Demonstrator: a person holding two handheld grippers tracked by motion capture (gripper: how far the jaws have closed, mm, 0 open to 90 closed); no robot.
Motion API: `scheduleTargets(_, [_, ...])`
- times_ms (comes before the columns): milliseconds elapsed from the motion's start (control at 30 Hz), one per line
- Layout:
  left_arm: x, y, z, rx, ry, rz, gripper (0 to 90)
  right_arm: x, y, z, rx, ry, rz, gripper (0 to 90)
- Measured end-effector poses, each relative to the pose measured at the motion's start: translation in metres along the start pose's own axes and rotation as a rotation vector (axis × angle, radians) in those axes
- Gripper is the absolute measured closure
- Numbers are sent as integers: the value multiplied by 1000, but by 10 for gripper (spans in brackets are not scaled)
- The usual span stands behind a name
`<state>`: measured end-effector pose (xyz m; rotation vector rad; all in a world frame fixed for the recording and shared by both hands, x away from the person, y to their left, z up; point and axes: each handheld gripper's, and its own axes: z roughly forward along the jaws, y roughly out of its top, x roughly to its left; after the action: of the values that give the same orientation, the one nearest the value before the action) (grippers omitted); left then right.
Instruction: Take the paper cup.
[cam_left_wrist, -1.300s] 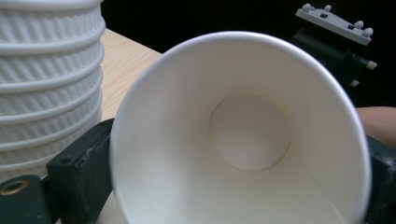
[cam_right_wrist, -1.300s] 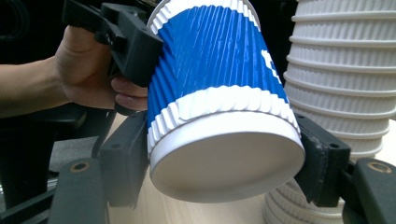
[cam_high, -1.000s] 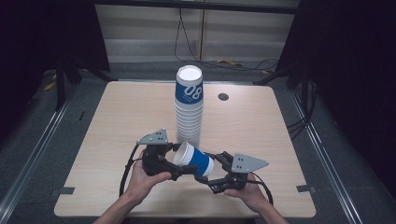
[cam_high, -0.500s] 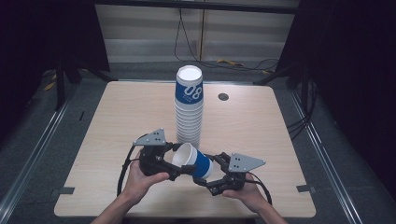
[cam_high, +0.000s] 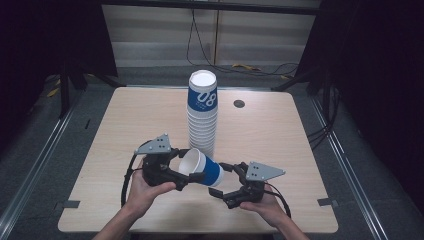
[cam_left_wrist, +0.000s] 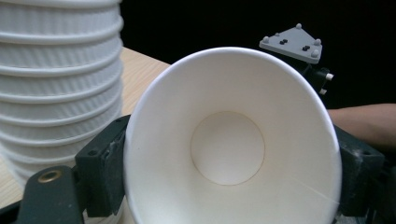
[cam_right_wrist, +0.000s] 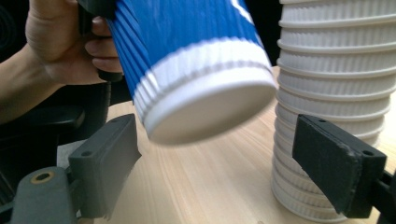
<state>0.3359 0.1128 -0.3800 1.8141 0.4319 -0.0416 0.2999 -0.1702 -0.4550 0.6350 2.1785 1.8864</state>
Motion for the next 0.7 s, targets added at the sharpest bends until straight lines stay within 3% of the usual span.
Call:
scheduleTargets(267, [6, -10, -13, 29, 33, -20, 167, -6, -1, -3, 48, -18, 24, 137])
scheduleTargets(533, [12, -4, -35, 24, 80, -15, 167, -10, -4, -13, 62, -68, 41, 139])
scheduleTargets(700, [19, -4, -44, 57, 140, -7, 167, -16, -5, -19, 64, -99, 55, 139])
